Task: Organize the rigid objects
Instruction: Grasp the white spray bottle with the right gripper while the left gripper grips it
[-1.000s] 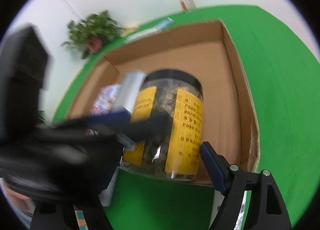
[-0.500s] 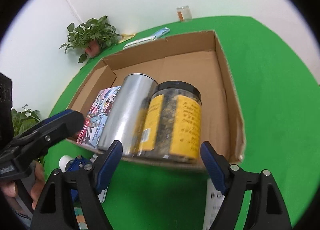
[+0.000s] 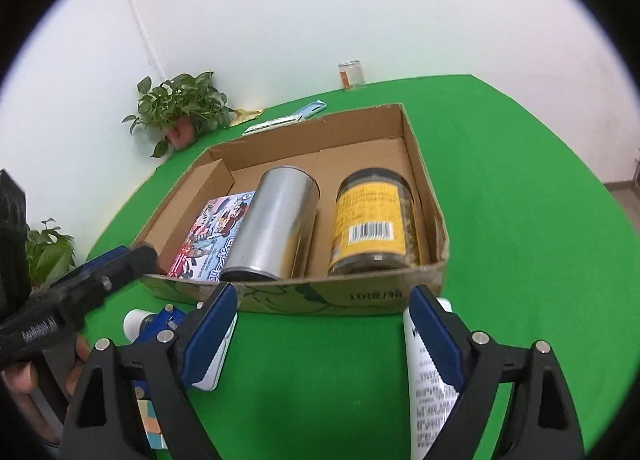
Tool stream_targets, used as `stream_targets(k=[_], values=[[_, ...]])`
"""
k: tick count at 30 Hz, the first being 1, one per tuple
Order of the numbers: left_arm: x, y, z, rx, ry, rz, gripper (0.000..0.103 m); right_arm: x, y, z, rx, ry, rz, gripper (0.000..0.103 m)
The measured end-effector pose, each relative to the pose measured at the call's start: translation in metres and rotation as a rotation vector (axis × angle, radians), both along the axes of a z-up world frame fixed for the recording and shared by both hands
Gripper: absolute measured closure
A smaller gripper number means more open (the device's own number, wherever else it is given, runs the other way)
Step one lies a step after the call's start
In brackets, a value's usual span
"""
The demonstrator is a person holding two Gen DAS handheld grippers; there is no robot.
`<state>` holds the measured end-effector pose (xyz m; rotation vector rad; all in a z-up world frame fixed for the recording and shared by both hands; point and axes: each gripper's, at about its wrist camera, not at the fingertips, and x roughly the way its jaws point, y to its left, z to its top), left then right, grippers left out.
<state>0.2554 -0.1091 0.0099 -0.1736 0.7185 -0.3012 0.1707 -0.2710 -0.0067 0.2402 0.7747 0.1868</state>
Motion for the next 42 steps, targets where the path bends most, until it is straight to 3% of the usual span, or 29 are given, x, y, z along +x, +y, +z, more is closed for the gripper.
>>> stream_targets(k=[8, 10, 15, 18, 19, 20, 24, 31, 35, 37, 40, 42], values=[[-0.015, 0.003, -0.012, 0.002, 0.029, -0.024, 0.001, -0.027, -0.02, -0.012, -0.051, 0.021, -0.044, 0.015], [-0.02, -0.002, -0.017, -0.013, 0.083, -0.054, 0.001, -0.029, -0.032, -0.026, -0.1, 0.079, -0.085, 0.015], [-0.031, -0.015, -0.041, -0.075, 0.195, -0.135, 0.001, -0.037, -0.061, -0.066, -0.082, 0.27, -0.105, 0.017], [-0.038, -0.026, -0.053, -0.079, 0.228, -0.178, 0.001, -0.048, -0.054, -0.08, -0.102, 0.324, -0.054, 0.03], [-0.04, -0.031, -0.056, -0.078, 0.235, -0.192, 0.001, -0.051, -0.05, -0.082, -0.102, 0.325, -0.032, 0.048], [-0.042, -0.035, -0.058, -0.079, 0.241, -0.204, 0.001, -0.053, -0.047, -0.081, -0.122, 0.327, -0.028, 0.059], [-0.048, -0.044, -0.059, -0.095, 0.255, -0.238, 0.001, -0.063, -0.042, -0.079, -0.182, 0.292, -0.014, 0.06], [-0.038, -0.079, -0.073, -0.202, 0.381, -0.328, 0.001, -0.076, -0.048, -0.076, -0.303, 0.286, 0.009, 0.058], [-0.034, -0.1, -0.085, -0.202, 0.432, -0.368, 0.001, -0.09, -0.032, -0.068, -0.244, 0.229, 0.143, 0.051], [-0.032, -0.106, -0.093, -0.205, 0.461, -0.378, 0.001, -0.093, -0.038, -0.062, -0.176, 0.215, 0.118, 0.045], [-0.027, -0.11, -0.104, -0.228, 0.503, -0.378, 0.003, -0.091, -0.057, -0.064, 0.011, 0.245, 0.053, 0.044], [-0.023, -0.111, -0.11, -0.237, 0.523, -0.369, 0.006, -0.085, -0.057, -0.07, 0.065, 0.271, 0.071, 0.044]])
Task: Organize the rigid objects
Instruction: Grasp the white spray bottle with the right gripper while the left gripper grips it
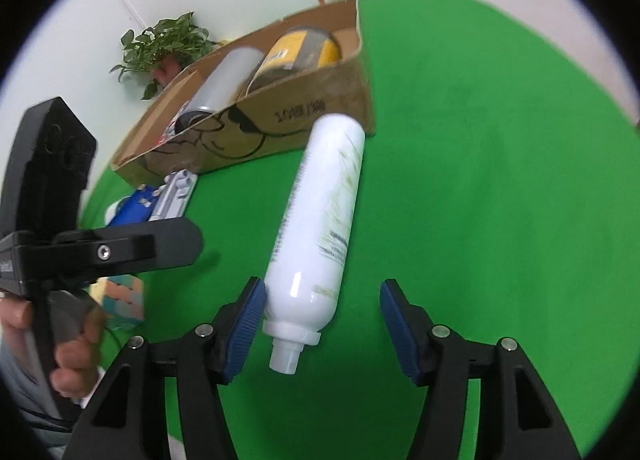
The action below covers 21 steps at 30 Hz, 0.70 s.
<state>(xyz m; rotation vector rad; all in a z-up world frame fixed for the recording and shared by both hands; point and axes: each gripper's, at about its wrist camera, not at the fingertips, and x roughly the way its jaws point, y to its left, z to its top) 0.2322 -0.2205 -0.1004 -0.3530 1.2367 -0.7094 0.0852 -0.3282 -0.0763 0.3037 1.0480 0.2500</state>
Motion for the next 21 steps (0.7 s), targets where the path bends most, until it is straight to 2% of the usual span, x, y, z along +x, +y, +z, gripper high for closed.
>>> stream_targets(k=[3, 7, 10, 12, 14, 18, 21], values=[[0.008, -0.007, -0.008, -0.002, 0.026, -0.005, 0.009, 0.006, 0.01, -0.004, 0.025, 0.018, 0.031, 0.045], [0.017, -0.015, -0.02, -0.013, 0.066, -0.014, 0.026, 0.018, 0.024, -0.006, 0.053, 0.029, 0.071, 0.05], [0.021, -0.021, -0.028, 0.01, 0.079, -0.008, 0.028, 0.023, 0.037, -0.005, 0.059, 0.025, 0.11, 0.053], [0.022, -0.024, -0.034, 0.024, 0.091, -0.007, 0.036, 0.026, 0.044, -0.003, 0.055, 0.018, 0.144, 0.053], [0.025, -0.028, -0.035, 0.031, 0.092, -0.006, 0.039, 0.03, 0.05, -0.002, 0.046, 0.013, 0.158, 0.053], [0.026, -0.033, -0.039, 0.064, 0.085, 0.007, 0.058, 0.034, 0.049, -0.006, 0.056, 0.044, 0.141, 0.053], [0.023, -0.031, -0.043, 0.047, 0.13, 0.019, 0.06, 0.033, 0.05, -0.004, 0.035, 0.051, 0.153, 0.053]])
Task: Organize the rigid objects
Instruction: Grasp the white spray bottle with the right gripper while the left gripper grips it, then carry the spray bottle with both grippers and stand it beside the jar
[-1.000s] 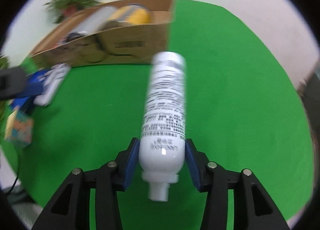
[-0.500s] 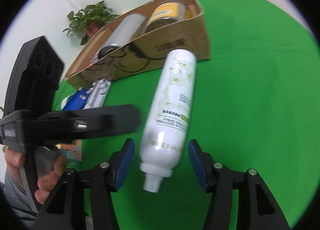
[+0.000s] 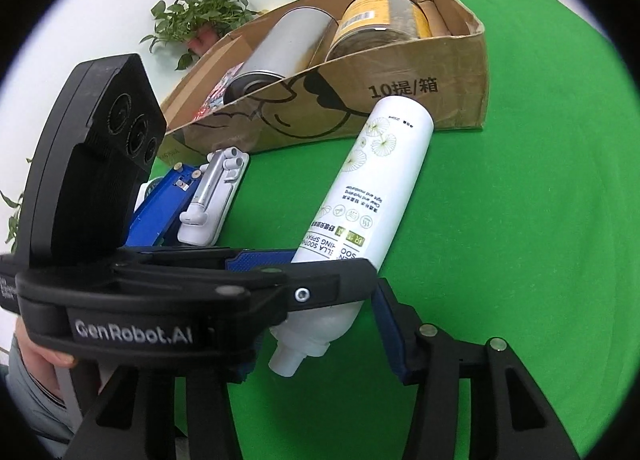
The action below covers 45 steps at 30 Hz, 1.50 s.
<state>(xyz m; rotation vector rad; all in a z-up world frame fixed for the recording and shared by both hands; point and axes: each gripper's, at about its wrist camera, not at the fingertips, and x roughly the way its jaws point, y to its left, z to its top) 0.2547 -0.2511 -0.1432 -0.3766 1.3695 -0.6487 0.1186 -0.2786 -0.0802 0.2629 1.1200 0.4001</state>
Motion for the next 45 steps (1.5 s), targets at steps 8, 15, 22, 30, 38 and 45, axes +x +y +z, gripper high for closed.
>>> stream_targets(k=[8, 15, 22, 30, 38, 45], values=[[-0.012, -0.034, -0.012, -0.083, 0.067, -0.058, 0.059, -0.005, -0.016, -0.004, -0.11, 0.056, 0.012, 0.054], [-0.02, -0.049, -0.011, -0.063, 0.025, -0.07, 0.06, -0.009, -0.015, -0.005, -0.121, 0.041, -0.043, 0.056], [-0.021, -0.041, 0.035, -0.07, -0.117, -0.067, 0.06, -0.01, -0.007, 0.023, -0.121, -0.084, -0.044, 0.056], [-0.019, -0.023, 0.103, -0.091, -0.218, -0.073, 0.06, 0.011, -0.009, 0.061, -0.138, -0.192, -0.061, 0.056], [-0.007, -0.015, 0.147, -0.103, -0.269, -0.072, 0.06, 0.031, -0.011, 0.08, -0.152, -0.243, -0.076, 0.056], [0.051, -0.001, 0.186, -0.111, -0.285, -0.051, 0.06, 0.09, -0.017, 0.103, -0.178, -0.275, -0.045, 0.056]])
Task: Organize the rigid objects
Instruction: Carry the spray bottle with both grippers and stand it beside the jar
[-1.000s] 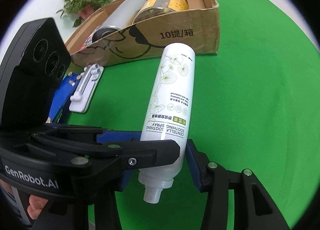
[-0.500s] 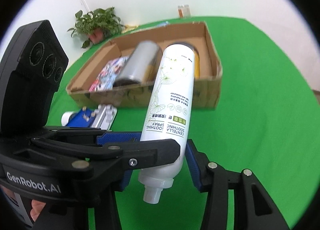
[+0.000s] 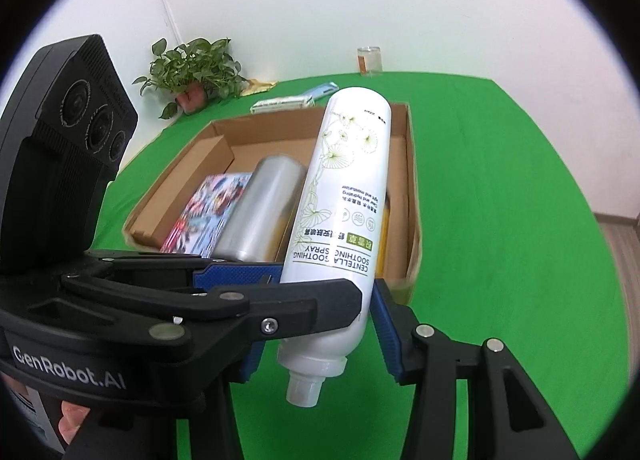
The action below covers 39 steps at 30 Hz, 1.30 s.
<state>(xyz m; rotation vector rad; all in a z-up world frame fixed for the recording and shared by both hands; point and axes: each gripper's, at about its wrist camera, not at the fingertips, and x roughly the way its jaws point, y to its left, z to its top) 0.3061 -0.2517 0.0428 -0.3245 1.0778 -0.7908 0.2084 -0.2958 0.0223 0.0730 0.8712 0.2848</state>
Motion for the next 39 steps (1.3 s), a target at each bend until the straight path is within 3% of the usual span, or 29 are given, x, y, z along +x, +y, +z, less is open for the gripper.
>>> stream_targets(k=[5, 14, 21, 25, 30, 35, 36, 37, 38, 39], values=[[0.063, -0.001, -0.001, 0.008, 0.047, 0.03, 0.06, 0.054, -0.003, -0.003, -0.014, 0.048, 0.021, 0.056], [0.137, -0.009, -0.056, 0.044, 0.151, 0.038, 0.06, 0.097, -0.013, -0.036, -0.006, 0.125, 0.035, 0.056], [0.152, -0.025, -0.065, 0.073, 0.131, 0.021, 0.058, 0.092, -0.024, -0.041, 0.024, 0.1, 0.012, 0.056], [0.149, -0.026, -0.062, 0.125, 0.092, 0.023, 0.051, 0.092, -0.025, -0.047, -0.071, 0.093, -0.031, 0.056], [0.14, -0.018, -0.062, 0.133, 0.096, 0.037, 0.051, 0.091, -0.024, -0.05, -0.008, 0.115, -0.001, 0.056], [0.105, 0.008, -0.038, 0.155, -0.052, 0.065, 0.051, 0.075, -0.012, -0.043, -0.083, 0.049, 0.015, 0.056], [0.094, 0.015, -0.032, 0.161, -0.087, 0.071, 0.044, 0.07, -0.013, -0.043, -0.088, 0.038, 0.0, 0.054], [0.081, 0.027, -0.023, 0.186, -0.154, 0.094, 0.03, 0.065, -0.015, -0.042, -0.1, 0.025, -0.034, 0.044], [0.067, 0.036, -0.016, 0.219, -0.214, 0.126, 0.02, 0.062, -0.016, -0.042, -0.108, 0.01, -0.061, 0.023], [0.055, 0.049, -0.013, 0.249, -0.258, 0.161, 0.003, 0.055, -0.017, -0.043, -0.104, -0.017, -0.078, 0.015]])
